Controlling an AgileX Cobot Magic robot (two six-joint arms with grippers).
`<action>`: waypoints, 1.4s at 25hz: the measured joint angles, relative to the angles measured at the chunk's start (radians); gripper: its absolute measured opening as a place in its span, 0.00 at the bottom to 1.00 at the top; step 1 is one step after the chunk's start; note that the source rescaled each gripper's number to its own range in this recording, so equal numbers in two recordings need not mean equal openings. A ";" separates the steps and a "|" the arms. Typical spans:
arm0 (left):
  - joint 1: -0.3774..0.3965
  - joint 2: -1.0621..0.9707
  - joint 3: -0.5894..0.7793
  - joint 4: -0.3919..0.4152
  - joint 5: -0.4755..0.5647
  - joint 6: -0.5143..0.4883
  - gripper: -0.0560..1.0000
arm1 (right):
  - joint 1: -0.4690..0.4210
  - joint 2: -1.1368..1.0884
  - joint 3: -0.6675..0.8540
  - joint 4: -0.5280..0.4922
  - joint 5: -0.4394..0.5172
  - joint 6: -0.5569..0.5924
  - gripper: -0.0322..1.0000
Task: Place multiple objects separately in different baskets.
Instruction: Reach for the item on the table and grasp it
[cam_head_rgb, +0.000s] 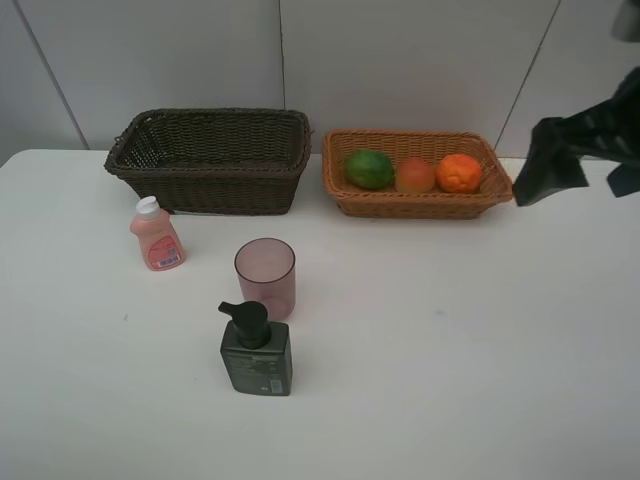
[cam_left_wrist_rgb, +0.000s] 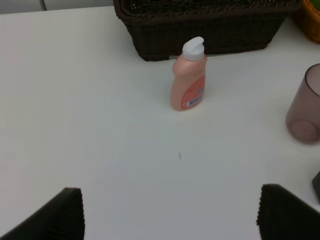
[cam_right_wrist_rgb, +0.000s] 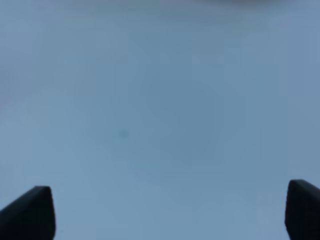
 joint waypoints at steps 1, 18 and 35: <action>0.000 0.000 0.000 0.000 0.000 0.000 0.90 | -0.040 -0.045 0.016 -0.002 0.015 0.000 1.00; 0.000 0.000 0.000 0.000 0.000 0.000 0.90 | -0.123 -1.038 0.260 0.027 0.109 0.000 1.00; 0.000 0.000 0.000 0.000 0.000 0.000 0.90 | -0.112 -1.143 0.462 0.108 0.005 -0.151 1.00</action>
